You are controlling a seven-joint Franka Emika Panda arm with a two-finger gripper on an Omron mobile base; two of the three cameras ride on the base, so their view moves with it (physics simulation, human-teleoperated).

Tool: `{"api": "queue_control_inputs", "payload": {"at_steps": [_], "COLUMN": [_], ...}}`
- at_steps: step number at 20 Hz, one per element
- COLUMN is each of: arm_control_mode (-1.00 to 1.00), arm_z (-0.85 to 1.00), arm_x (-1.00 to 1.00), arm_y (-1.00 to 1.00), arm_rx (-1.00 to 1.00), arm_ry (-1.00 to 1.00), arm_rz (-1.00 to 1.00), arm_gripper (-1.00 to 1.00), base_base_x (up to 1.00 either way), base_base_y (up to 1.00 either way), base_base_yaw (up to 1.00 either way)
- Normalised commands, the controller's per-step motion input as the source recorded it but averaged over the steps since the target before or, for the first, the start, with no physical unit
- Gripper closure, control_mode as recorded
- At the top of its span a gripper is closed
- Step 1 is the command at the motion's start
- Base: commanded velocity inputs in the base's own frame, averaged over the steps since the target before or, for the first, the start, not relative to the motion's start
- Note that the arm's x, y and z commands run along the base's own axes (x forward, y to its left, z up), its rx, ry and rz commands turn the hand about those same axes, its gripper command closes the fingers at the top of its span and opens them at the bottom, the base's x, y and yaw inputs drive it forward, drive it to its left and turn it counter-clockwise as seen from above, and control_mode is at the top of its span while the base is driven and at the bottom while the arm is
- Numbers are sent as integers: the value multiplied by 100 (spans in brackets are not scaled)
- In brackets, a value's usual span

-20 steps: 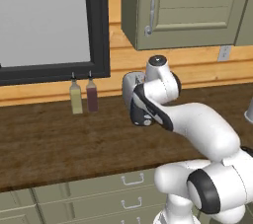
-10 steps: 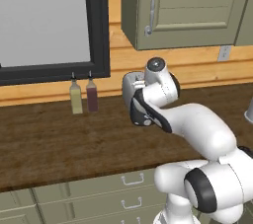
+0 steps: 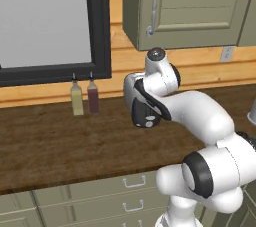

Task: Start the toaster. Once the lever pops up, take the bread to the plate on the dining counter.

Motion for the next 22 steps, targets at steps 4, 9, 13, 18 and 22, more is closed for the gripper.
{"api": "queue_control_inputs", "payload": {"at_steps": [4,9,13,18,22], "arm_control_mode": [-100,-100,-100,-100,-100], "arm_z": [0,-2,0,0,0], "arm_x": [18,31,28,16,0], "arm_y": [-2,-1,-9,0,0], "arm_rx": [-2,0,0,0,0], "arm_ry": [-20,-18,-3,0,0], "arm_rz": [0,0,0,0,0], "arm_gripper": [-100,-100,-100,-100,-100], "base_base_x": [0,0,0,0,0], "base_base_y": [0,0,0,0,0], "base_base_yaw": [0,0,0,0,0]}}
